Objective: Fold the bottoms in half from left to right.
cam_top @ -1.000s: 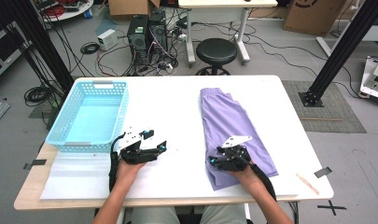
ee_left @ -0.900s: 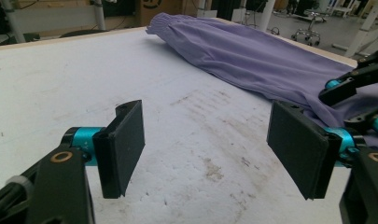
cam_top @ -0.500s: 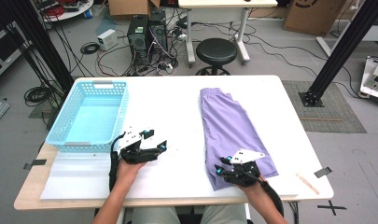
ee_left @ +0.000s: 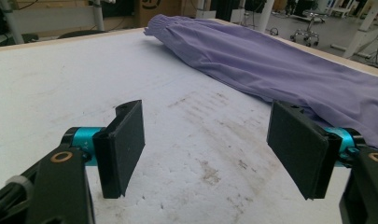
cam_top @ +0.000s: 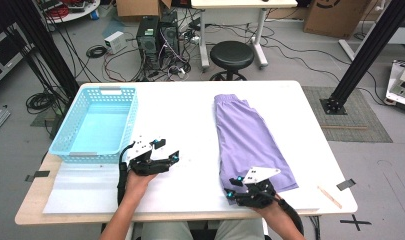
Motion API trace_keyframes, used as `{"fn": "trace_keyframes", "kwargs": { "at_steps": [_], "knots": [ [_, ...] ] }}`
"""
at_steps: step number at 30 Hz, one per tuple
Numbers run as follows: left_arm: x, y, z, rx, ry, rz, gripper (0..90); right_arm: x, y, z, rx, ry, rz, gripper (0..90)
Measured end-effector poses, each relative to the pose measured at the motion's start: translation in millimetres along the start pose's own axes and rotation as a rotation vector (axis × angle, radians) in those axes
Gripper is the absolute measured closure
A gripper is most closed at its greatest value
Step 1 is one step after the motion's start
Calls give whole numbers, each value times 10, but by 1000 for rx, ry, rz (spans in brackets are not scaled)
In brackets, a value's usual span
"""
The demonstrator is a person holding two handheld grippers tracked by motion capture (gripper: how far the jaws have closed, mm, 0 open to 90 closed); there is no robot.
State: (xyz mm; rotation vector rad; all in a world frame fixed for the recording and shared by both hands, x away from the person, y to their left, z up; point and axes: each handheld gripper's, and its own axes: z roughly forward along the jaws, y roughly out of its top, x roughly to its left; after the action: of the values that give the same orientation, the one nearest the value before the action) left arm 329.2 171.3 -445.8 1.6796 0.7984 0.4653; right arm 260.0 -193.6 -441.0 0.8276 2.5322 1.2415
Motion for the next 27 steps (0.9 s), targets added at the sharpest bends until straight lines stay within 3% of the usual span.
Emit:
{"fn": "trace_keyframes", "kwargs": {
  "at_steps": [4,5,8,10,12,15,16,17,20,25,27],
  "knots": [
    [11,6,-5,-8,-5,-7,277,-243,65,-169,-75,-107,46,546],
    [14,14,-3,-10,-9,-8,277,-357,70,-212,-82,-171,54,541],
    [21,36,7,-12,-15,-3,277,-720,52,-255,-51,-338,115,544],
    [22,45,12,-8,-11,1,277,-982,31,-249,-19,-421,187,557],
    [24,62,18,-8,-7,7,277,-1203,16,-223,10,-494,218,586],
    [34,93,18,-26,0,5,277,-1440,-29,-183,75,-508,288,685],
    [44,101,27,-21,-3,4,277,-1468,-51,-177,95,-509,293,754],
    [52,106,40,-16,-2,2,277,-1483,-72,-178,110,-509,280,769],
    [87,117,81,-7,-1,-4,277,-1493,-126,-207,107,-500,265,866],
    [100,159,118,-5,6,-10,277,-1507,-124,-268,138,-466,253,884],
    [102,183,121,-9,7,-7,277,-1556,-57,-310,100,-441,244,807]
  ]
}}
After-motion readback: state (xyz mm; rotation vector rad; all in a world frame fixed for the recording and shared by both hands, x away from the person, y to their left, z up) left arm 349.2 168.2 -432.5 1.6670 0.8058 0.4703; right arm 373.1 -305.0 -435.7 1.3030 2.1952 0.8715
